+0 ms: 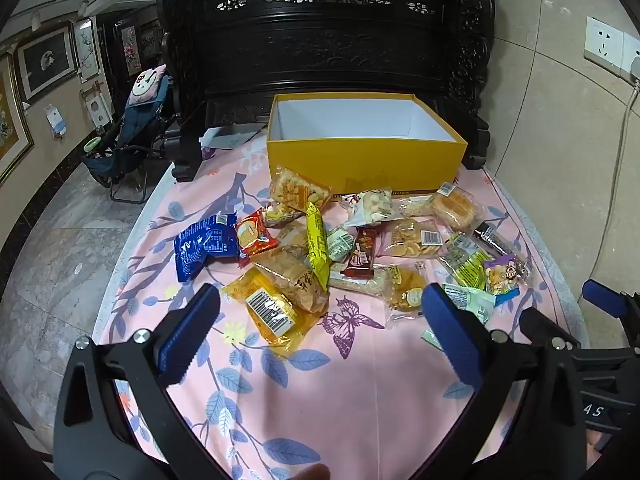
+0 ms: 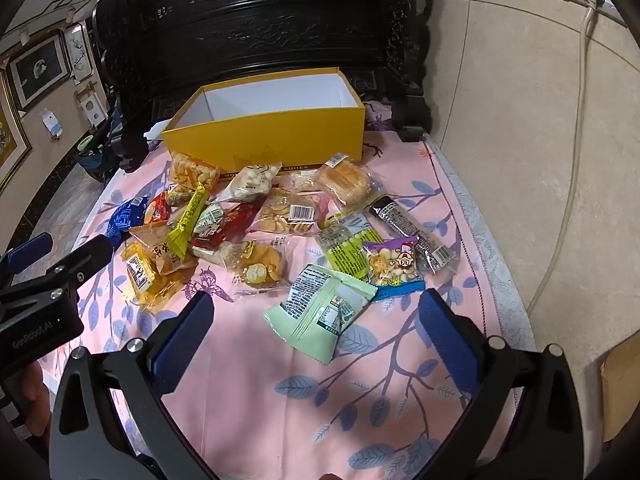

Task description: Organize snacks

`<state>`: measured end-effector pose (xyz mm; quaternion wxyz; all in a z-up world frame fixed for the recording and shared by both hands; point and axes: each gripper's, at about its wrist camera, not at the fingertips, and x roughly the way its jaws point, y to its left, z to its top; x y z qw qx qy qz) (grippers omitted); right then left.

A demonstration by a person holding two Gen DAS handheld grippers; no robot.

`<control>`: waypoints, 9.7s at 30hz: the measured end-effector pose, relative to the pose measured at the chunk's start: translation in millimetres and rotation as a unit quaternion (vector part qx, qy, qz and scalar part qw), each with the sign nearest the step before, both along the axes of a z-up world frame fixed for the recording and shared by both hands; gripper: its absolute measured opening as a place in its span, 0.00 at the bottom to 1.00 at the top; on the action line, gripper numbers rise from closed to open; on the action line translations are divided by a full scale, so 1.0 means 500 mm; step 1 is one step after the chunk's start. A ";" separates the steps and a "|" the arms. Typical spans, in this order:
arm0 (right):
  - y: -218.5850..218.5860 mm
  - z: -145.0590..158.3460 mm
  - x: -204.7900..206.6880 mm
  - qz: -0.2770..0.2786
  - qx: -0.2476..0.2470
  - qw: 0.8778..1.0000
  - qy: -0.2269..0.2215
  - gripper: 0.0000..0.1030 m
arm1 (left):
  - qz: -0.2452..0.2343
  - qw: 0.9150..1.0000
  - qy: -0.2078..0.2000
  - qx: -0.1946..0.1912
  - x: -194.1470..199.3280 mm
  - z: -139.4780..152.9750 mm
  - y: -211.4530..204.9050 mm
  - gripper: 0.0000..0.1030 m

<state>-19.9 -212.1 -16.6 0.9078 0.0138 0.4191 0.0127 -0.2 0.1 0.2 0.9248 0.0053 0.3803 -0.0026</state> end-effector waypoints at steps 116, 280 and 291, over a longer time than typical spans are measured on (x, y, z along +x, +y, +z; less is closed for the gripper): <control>-0.013 -0.259 0.130 -0.039 0.085 0.990 0.108 0.99 | 0.094 0.993 0.063 -0.041 -0.002 -0.166 0.202 0.98; 0.040 -0.139 0.076 0.018 0.055 0.998 -0.010 0.54 | -0.022 0.998 0.025 -0.061 0.085 -0.113 -0.013 0.50; 0.039 -0.007 0.234 0.057 0.048 0.996 -0.047 0.54 | -0.025 0.998 0.020 -0.057 0.232 -0.029 -0.024 0.50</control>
